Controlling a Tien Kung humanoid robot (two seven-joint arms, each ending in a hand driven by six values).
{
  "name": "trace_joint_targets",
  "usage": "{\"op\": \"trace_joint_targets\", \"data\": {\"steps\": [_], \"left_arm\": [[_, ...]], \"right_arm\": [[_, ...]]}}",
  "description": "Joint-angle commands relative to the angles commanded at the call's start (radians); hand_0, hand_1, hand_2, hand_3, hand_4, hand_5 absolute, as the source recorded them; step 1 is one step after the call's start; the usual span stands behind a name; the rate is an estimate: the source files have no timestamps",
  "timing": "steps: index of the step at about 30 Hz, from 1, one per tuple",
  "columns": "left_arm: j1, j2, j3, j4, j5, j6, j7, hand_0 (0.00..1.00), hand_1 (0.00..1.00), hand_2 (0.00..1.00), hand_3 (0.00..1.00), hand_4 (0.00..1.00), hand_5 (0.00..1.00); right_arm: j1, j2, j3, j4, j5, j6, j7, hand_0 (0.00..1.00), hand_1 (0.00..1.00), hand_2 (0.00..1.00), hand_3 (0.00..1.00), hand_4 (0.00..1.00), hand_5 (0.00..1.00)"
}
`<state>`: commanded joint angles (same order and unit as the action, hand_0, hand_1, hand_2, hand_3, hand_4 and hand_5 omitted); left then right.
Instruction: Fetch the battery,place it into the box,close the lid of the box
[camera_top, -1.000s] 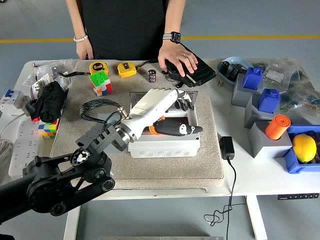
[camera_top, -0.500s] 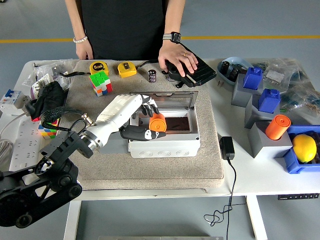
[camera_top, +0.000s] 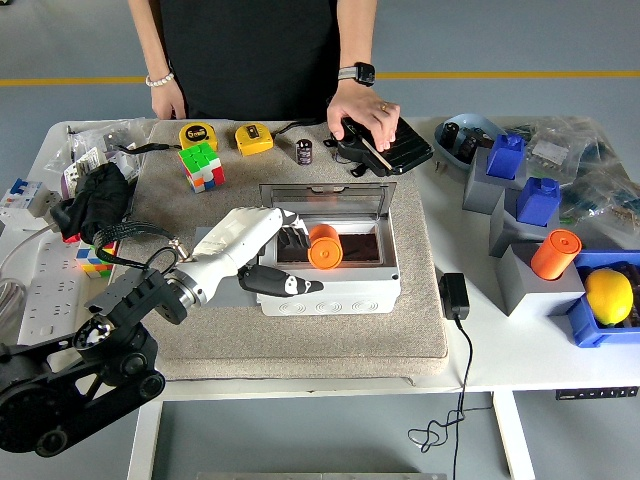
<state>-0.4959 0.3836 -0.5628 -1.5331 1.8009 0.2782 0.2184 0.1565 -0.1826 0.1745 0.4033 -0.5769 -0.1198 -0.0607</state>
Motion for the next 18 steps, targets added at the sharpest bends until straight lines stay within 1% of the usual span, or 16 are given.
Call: {"op": "trace_joint_targets", "data": {"steps": [6,7,10,12,13,15,18], "left_arm": [[-0.050,-0.056,0.025,0.026,-0.056,-0.006,-0.012,0.233,0.526,0.529,0.487,0.998,0.446],[-0.062,-0.069,0.030,0.032,-0.067,-0.008,-0.013,0.233,0.526,0.529,0.487,0.998,0.446],[-0.084,-0.095,0.042,0.045,-0.101,-0.003,-0.024,0.232,0.521,0.529,0.487,0.998,0.451],[-0.101,-0.117,0.057,0.061,-0.137,0.001,-0.035,0.232,0.521,0.529,0.487,0.998,0.451],[-0.105,-0.123,0.061,0.066,-0.147,0.002,-0.038,0.232,0.521,0.529,0.487,0.998,0.451],[-0.122,-0.149,0.079,0.092,-0.196,0.005,-0.051,0.226,0.518,0.530,0.488,0.998,0.454],[-0.134,-0.172,0.094,0.117,-0.238,0.010,-0.064,0.226,0.518,0.530,0.488,0.998,0.454]], "right_arm": [[0.001,-0.001,0.001,0.000,0.000,0.000,0.000,0.608,0.627,0.606,0.547,0.928,0.459],[0.002,-0.001,0.000,0.001,0.000,0.000,0.000,0.608,0.627,0.606,0.547,0.928,0.459],[0.002,-0.001,-0.002,0.001,0.000,0.000,0.000,0.606,0.627,0.606,0.547,0.928,0.459],[0.003,-0.001,-0.003,0.002,0.000,0.000,0.000,0.606,0.627,0.606,0.547,0.928,0.459],[0.003,-0.001,-0.003,0.002,0.000,0.000,0.000,0.606,0.627,0.606,0.547,0.928,0.459],[0.003,0.000,-0.006,0.002,0.001,0.000,0.000,0.606,0.627,0.606,0.547,0.928,0.460],[0.004,-0.001,-0.006,0.004,-0.001,0.000,0.000,0.606,0.627,0.606,0.547,0.928,0.460]]}}
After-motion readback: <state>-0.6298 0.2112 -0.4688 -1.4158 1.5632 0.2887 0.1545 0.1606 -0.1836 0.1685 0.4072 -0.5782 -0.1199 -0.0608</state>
